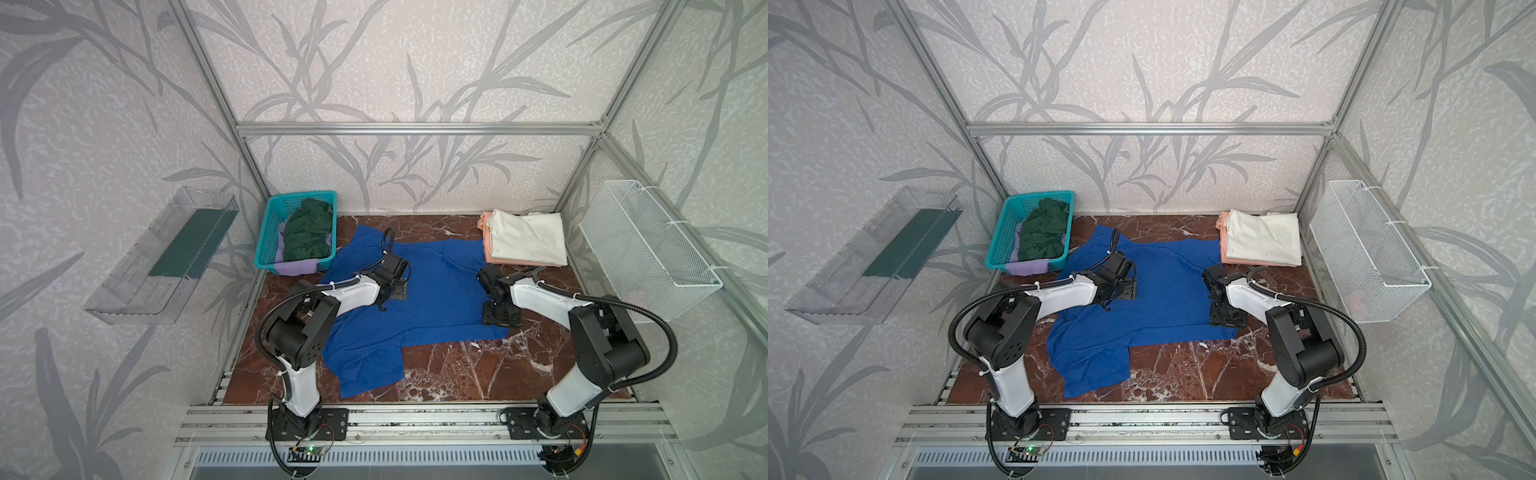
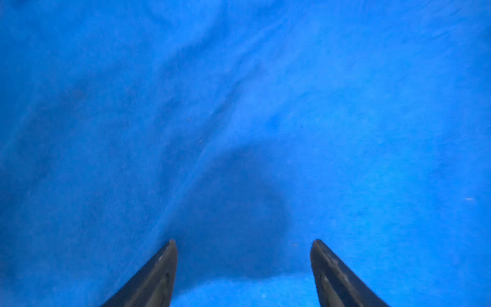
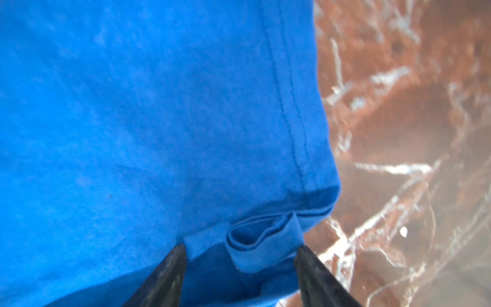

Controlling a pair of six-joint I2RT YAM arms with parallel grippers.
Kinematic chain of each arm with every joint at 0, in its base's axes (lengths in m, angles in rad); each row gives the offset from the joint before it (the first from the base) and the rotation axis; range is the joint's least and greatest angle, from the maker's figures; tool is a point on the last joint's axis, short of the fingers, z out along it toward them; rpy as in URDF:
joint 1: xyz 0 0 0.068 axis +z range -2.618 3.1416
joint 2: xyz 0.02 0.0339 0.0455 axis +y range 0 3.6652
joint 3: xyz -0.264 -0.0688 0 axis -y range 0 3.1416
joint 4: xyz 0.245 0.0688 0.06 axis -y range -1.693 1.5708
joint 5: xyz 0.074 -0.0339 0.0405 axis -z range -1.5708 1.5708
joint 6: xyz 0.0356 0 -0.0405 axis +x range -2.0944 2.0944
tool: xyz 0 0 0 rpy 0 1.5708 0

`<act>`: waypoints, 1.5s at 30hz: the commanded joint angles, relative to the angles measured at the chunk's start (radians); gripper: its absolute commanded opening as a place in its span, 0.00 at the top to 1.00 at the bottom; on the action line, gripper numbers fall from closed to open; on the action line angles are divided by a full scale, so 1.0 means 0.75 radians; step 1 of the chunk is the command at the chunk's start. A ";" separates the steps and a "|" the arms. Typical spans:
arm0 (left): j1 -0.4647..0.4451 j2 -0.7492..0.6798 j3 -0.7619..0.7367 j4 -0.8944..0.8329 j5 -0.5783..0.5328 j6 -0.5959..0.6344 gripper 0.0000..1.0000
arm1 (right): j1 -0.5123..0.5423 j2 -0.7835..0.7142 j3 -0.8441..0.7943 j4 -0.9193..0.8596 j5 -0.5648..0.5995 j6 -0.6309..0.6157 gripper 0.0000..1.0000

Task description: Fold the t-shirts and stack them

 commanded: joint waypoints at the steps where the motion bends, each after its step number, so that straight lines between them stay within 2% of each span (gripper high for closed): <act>1: 0.014 0.016 0.019 -0.032 -0.032 -0.021 0.20 | -0.013 -0.092 -0.048 -0.028 0.028 0.064 0.33; 12: 0.032 0.023 -0.005 -0.019 -0.006 -0.050 0.20 | -0.053 -0.268 -0.210 -0.004 -0.006 0.106 0.33; 34: 0.044 -0.082 -0.042 -0.016 0.008 -0.052 0.20 | -0.067 -0.612 -0.507 -0.059 -0.098 0.315 0.37; 40: 0.041 -0.177 -0.089 0.014 0.081 -0.068 0.20 | -0.067 -0.685 -0.460 -0.103 -0.102 0.287 0.37; 45: 0.039 -0.371 -0.223 0.048 0.111 -0.089 0.20 | -0.067 -0.734 -0.383 -0.143 -0.102 0.236 0.37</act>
